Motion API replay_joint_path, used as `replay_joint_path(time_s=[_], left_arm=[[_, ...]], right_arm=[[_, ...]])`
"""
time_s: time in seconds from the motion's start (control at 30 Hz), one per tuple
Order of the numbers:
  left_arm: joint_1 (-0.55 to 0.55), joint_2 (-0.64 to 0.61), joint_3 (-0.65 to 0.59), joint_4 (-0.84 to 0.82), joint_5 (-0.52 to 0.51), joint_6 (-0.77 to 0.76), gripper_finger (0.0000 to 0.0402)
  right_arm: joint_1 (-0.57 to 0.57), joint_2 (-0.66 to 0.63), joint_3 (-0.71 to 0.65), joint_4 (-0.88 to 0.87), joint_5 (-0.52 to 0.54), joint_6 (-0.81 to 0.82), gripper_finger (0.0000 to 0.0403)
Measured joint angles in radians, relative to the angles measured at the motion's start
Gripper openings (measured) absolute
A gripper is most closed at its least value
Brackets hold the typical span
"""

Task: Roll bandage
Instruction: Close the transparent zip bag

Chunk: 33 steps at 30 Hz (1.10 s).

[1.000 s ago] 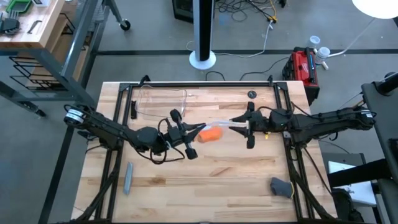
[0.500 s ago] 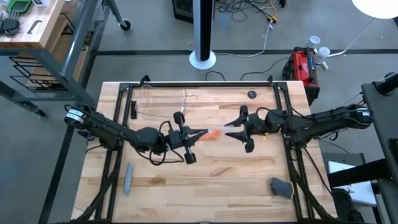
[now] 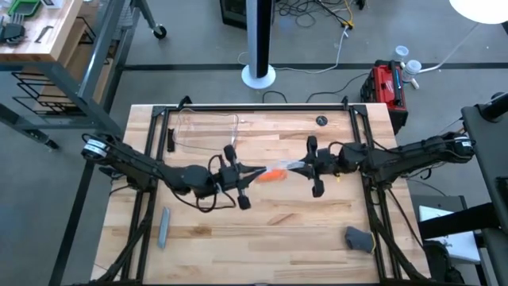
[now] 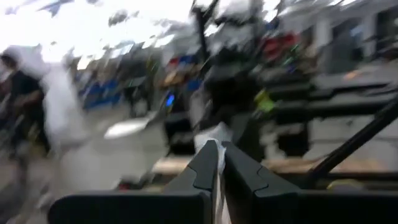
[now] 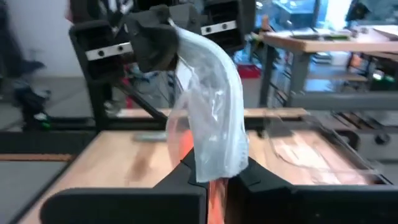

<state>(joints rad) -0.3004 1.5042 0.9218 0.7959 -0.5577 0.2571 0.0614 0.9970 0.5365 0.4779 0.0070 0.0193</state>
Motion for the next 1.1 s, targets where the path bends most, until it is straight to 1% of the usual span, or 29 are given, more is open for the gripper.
replay_joint_path(time_s=[0.07, 0.13, 0.23, 0.33, 0.47, 0.53, 0.6, 0.67, 0.8, 0.93, 1.1], left_arm=[[0.001, -0.016, 0.0, -0.094, -0.055, -0.064, 0.0016], [0.002, -0.033, 0.0, -0.199, -0.087, -0.135, 0.0031], [0.004, -0.049, 0.0, -0.33, -0.088, -0.209, 0.0056], [0.003, -0.051, 0.0, -0.37, -0.088, -0.208, 0.008], [0.002, -0.052, 0.0, -0.377, -0.063, -0.199, 0.0106], [0.002, -0.052, 0.0, -0.385, -0.054, -0.199, 0.0115], [0.006, -0.052, 0.0, -0.367, -0.053, -0.198, 0.012], [0.013, -0.048, 0.0, -0.328, -0.05, -0.198, 0.0121], [0.032, -0.018, 0.0, -0.296, 0.025, -0.196, 0.0113], [0.042, 0.019, 0.0, -0.239, 0.028, -0.189, 0.0104], [0.044, 0.066, 0.0, -0.176, 0.047, -0.135, 0.0098]], right_arm=[[0.0, -0.001, 0.008, -0.037, 0.028, -0.009, 0.0006], [0.0, -0.001, 0.028, -0.087, 0.047, -0.024, 0.0002], [0.005, 0.001, 0.058, -0.185, 0.073, -0.046, 0.0001], [0.004, 0.003, 0.09, -0.301, 0.087, -0.066, 0.0001], [0.005, 0.019, 0.132, -0.444, 0.145, -0.087, 0.0], [0.004, 0.034, 0.144, -0.474, 0.176, -0.087, 0.0], [0.004, 0.048, 0.146, -0.481, 0.181, -0.087, 0.0], [0.004, 0.067, 0.146, -0.469, 0.18, -0.087, 0.0], [0.004, 0.106, 0.146, -0.434, 0.18, -0.088, 0.0], [0.004, 0.149, 0.168, -0.417, 0.188, -0.065, 0.0], [0.004, 0.202, 0.201, -0.421, 0.196, -0.02, 0.0]])
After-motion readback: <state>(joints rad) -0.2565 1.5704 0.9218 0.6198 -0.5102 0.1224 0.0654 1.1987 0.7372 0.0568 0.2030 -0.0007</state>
